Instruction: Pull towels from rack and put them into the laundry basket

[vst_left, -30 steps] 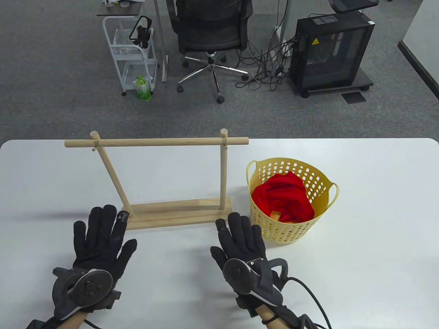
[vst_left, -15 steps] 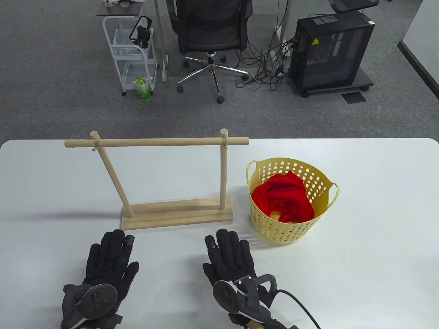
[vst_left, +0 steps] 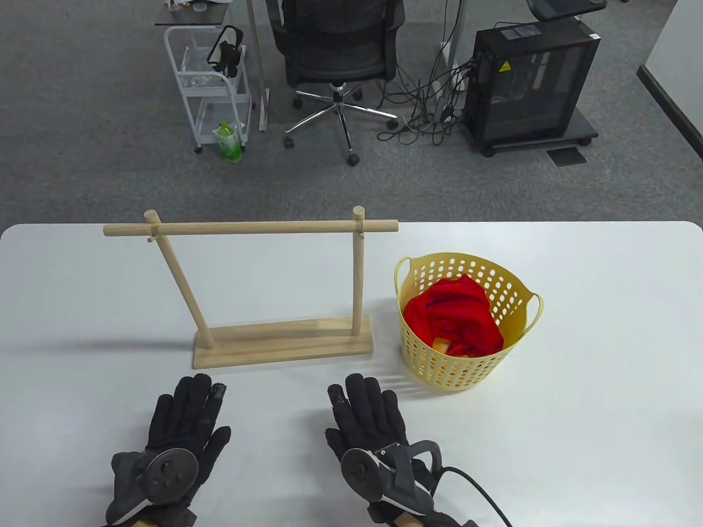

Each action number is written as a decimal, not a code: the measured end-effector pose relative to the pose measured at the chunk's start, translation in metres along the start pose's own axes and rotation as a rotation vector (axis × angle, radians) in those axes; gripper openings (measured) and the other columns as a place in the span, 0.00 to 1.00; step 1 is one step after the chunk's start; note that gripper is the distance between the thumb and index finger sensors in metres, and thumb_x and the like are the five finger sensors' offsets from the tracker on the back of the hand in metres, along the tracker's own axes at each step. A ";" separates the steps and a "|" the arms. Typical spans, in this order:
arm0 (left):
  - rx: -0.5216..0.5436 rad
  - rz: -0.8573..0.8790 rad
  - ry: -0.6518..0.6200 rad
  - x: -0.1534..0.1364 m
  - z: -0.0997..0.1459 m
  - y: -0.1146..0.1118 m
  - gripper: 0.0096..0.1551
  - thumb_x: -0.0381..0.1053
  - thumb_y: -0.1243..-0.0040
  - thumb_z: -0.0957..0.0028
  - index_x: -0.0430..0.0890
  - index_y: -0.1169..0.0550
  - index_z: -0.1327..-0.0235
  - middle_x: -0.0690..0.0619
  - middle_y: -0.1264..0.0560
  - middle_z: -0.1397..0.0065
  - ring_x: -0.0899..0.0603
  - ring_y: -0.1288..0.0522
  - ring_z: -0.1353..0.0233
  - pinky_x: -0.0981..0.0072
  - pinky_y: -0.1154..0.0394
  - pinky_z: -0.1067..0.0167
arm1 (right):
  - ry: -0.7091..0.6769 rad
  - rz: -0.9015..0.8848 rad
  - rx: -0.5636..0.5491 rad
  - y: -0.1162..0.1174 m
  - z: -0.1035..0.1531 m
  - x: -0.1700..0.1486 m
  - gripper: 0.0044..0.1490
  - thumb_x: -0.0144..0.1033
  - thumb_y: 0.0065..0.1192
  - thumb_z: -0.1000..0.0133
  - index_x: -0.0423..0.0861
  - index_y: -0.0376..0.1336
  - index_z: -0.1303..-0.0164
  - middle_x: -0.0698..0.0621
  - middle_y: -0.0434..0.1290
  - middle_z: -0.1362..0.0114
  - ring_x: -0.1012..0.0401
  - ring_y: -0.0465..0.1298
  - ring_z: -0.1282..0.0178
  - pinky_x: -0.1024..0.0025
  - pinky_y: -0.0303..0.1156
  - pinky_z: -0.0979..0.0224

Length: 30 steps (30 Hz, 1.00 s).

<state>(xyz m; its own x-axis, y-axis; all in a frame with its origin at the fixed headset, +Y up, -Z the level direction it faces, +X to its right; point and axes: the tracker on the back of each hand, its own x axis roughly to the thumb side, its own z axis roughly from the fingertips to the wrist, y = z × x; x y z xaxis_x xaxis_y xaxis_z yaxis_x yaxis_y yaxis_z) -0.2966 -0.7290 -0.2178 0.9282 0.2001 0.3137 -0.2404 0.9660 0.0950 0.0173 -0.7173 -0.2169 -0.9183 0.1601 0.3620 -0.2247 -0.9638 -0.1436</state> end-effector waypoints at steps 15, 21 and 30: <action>-0.021 -0.004 -0.007 0.002 -0.001 -0.001 0.40 0.64 0.66 0.33 0.54 0.53 0.08 0.54 0.61 0.06 0.43 0.64 0.09 0.50 0.68 0.15 | 0.010 0.004 0.021 0.000 0.000 -0.001 0.43 0.53 0.36 0.33 0.49 0.40 0.08 0.44 0.35 0.09 0.46 0.42 0.11 0.49 0.38 0.13; -0.020 -0.008 -0.015 0.002 -0.001 -0.002 0.40 0.64 0.66 0.33 0.54 0.53 0.08 0.54 0.61 0.06 0.44 0.65 0.09 0.50 0.68 0.15 | 0.013 0.006 0.022 0.000 -0.001 -0.001 0.43 0.53 0.36 0.34 0.49 0.40 0.08 0.44 0.34 0.10 0.46 0.41 0.11 0.49 0.38 0.13; -0.019 -0.019 -0.020 0.003 -0.002 -0.003 0.40 0.64 0.66 0.33 0.54 0.54 0.09 0.55 0.61 0.06 0.44 0.65 0.09 0.51 0.69 0.15 | 0.011 0.004 0.026 0.000 -0.001 -0.002 0.43 0.53 0.35 0.33 0.49 0.39 0.08 0.44 0.33 0.10 0.46 0.40 0.12 0.49 0.37 0.13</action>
<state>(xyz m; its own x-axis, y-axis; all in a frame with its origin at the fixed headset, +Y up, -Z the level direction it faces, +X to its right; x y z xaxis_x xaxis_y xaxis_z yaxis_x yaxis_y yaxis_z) -0.2924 -0.7310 -0.2187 0.9267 0.1785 0.3307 -0.2171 0.9726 0.0835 0.0186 -0.7178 -0.2187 -0.9226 0.1589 0.3514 -0.2129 -0.9696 -0.1208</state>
